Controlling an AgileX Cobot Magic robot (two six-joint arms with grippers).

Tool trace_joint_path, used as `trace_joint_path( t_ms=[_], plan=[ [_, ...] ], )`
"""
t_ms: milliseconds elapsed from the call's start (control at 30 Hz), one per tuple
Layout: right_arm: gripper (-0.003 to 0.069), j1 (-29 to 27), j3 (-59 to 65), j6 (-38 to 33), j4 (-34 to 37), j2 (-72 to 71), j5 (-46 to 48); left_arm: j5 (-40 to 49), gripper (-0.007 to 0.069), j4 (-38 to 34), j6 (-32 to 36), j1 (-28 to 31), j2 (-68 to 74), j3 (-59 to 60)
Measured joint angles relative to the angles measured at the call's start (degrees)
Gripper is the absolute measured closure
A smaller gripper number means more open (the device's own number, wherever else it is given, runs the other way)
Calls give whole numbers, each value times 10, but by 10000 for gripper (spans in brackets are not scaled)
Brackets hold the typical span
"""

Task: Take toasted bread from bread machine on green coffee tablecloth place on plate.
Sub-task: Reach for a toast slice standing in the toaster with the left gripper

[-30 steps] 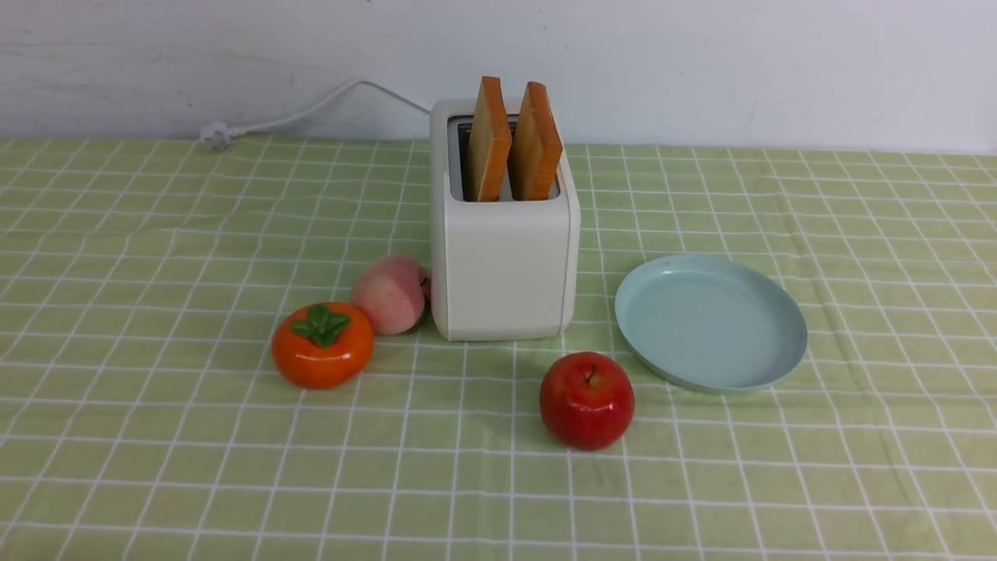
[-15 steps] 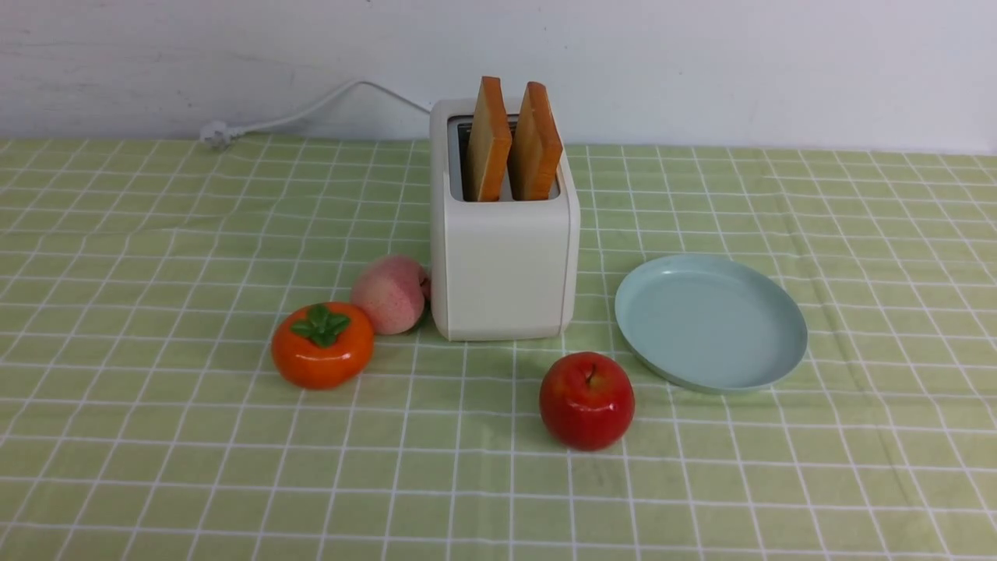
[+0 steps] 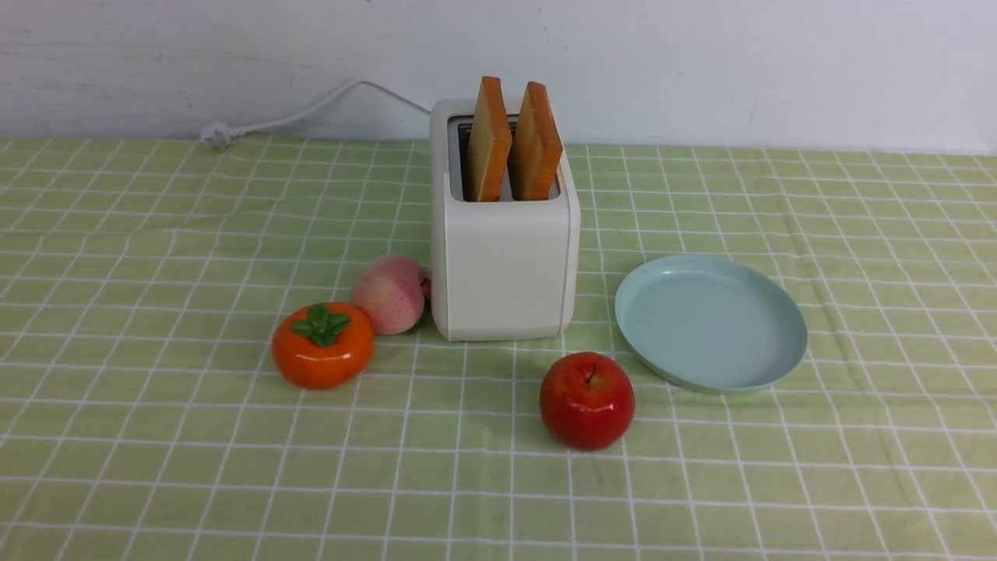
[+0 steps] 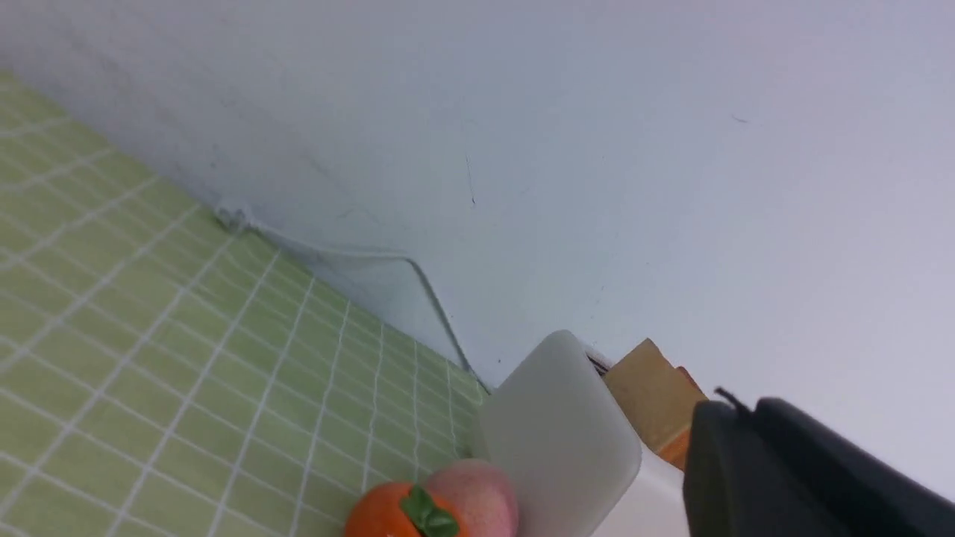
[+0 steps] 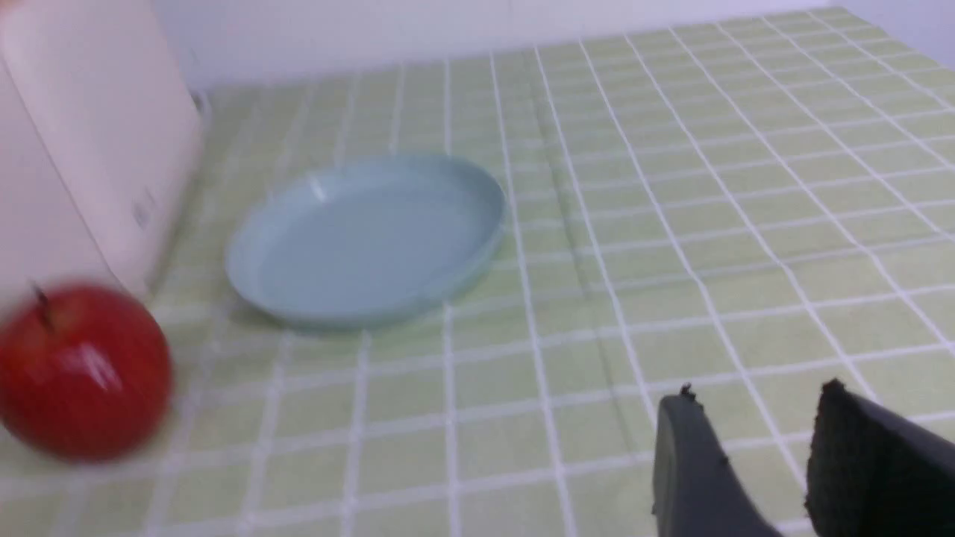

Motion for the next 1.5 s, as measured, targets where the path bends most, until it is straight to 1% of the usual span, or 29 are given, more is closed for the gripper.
trace_joint_path(
  t_ms=[67, 100, 167, 233, 300, 367, 400, 467, 500, 533, 567, 600, 633, 733, 767, 800, 833, 933, 1000, 1033, 1067, 1200, 1267, 1300, 1333, 1367, 1433, 1467, 1500],
  plan=[
    [419, 0, 0, 46, 37, 0, -35, 25, 638, 16, 20, 0, 32, -26],
    [419, 0, 0, 51, 45, 0, -38, 27, 638, 17, 23, 0, 36, -28],
    [419, 0, 0, 90, 75, 0, -78, 46, 638, 23, 62, -4, 88, -55],
    [419, 0, 0, 97, 80, 0, -90, 48, 638, 23, 74, -12, 103, -63],
    [428, 0, 0, 102, 83, 0, -103, 50, 638, 23, 91, -38, 131, -79],
    [474, 1, -16, 111, 82, 0, -90, 56, 638, 23, 116, -82, 169, -97],
    [491, 3, -23, 111, 79, 0, -84, 57, 638, 23, 118, -86, 173, -98],
    [570, 18, -83, 111, 47, 24, -38, 61, 638, 23, 131, -127, 225, -117],
    [577, 18, -89, 110, 44, 24, -34, 61, 638, 23, 131, -130, 230, -117],
    [624, 35, -137, 102, 20, 54, 2, 60, 638, 24, 134, -149, 266, -130],
    [643, 40, -149, 96, 14, 62, 20, 60, 638, 24, 136, -154, 277, -137],
    [669, 61, -187, 77, 1, 89, 61, 58, 638, 28, 144, -174, 322, -155],
    [672, 67, -200, 69, -2, 104, 76, 58, 638, 29, 149, -179, 333, -164],
    [676, 126, -319, -24, -11, 191, 226, 55, 638, 47, 174, -212, 437, -221],
    [676, 129, -325, -29, -11, 196, 226, 54, 638, 48, 175, -214, 449, -229],
    [673, 149, -364, -57, -6, 228, 280, 54, 638, 50, 177, -221, 485, -252],
    [671, 162, -389, -73, -1, 249, 307, 54, 638, 51, 178, -226, 514, -273],
    [668, 190, -440, -103, 16, 295, 347, 53, 638, 54, 179, -248, 595, -335],
    [666, 199, -458, -115, 25, 312, 353, 51, 638, 55, 180, -262, 625, -362],
    [666, 205, -470, -122, 42, 325, 353, 40, 638, 59, 181, -284, 662, -397],
    [666, 205, -470, -122, 45, 326, 353, 35, 638, 59, 181, -286, 666, -400],
    [666, 205, -475, -150, 98, 336, 342, -58, 636, 74, 181, -299, 739, -438],
    [664, 205, -475, -169, 108, 337, 334, -111, 616, 76, 181, -294, 772, -440],
    [662, 205, -475, -177, 113, 337, 328, -146, 582, 76, 181, -290, 798, -440],
    [662, 205, -475, -178, 114, 337, 327, -151, 582, 76, 181, -290, 798, -440],
    [661, 205, -475, -184, 118, 337, 320, -196, 526, 76, 182, -283, 828, -440],
    [660, 205, -475, -186, 119, 337, 315, -226, 476, 76, 186, -277, 849, -440],
    [659, 205, -475, -186, 119, 337, 306, -260, 404, 76, 192, -266, 875, -440],
    [659, 205, -475, -186, 120, 337, 297, -288, 352, 76, 194, -259, 891, -440]
  ],
)
